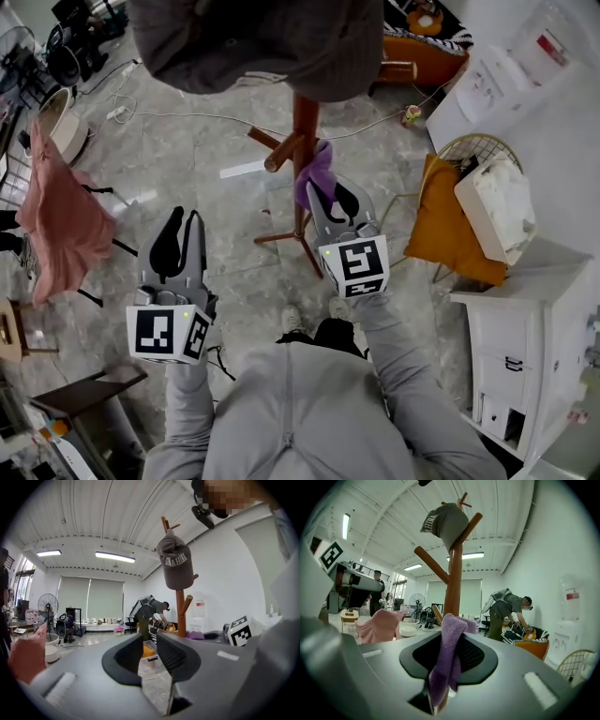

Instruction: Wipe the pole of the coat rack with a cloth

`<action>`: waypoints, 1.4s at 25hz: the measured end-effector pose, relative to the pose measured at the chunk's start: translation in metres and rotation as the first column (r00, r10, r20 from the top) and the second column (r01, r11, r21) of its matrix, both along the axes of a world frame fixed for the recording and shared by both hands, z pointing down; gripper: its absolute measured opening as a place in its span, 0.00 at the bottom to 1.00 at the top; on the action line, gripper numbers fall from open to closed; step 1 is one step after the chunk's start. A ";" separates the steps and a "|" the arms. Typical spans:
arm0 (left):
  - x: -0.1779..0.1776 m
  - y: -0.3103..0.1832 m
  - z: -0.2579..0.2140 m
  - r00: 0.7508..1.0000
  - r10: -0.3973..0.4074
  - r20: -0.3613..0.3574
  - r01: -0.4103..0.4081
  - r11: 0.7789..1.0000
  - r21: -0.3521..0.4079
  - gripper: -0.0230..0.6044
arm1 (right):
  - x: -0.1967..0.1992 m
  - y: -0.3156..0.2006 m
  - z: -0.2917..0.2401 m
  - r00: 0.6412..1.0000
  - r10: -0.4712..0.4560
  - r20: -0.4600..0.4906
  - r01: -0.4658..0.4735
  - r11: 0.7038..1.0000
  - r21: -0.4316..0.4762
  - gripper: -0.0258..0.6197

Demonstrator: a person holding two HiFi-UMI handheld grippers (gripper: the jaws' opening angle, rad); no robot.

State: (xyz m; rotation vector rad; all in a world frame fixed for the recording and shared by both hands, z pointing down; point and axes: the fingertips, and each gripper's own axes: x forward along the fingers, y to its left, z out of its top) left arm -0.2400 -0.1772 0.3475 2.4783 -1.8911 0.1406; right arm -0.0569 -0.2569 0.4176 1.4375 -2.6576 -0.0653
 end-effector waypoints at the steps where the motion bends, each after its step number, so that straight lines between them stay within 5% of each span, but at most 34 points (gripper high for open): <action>1: 0.000 0.000 0.001 1.000 0.002 0.006 -0.002 1.000 -0.004 0.18 | 0.001 -0.001 0.004 1.000 0.006 0.006 -0.006 1.000 -0.010 0.16; 12: 0.008 0.000 0.003 1.000 0.011 0.020 -0.011 1.000 -0.009 0.18 | 0.020 -0.012 0.071 0.996 0.087 0.010 -0.085 0.984 -0.158 0.16; 28: 0.028 0.001 0.001 0.999 0.020 0.028 -0.020 1.000 -0.007 0.18 | 0.035 0.000 0.141 0.989 0.078 -0.123 -0.116 0.935 -0.334 0.16; 35: 0.037 -0.001 -0.002 1.000 0.018 0.001 -0.018 1.000 0.012 0.18 | 0.070 0.004 0.094 0.987 0.153 -0.057 -0.162 0.949 -0.270 0.16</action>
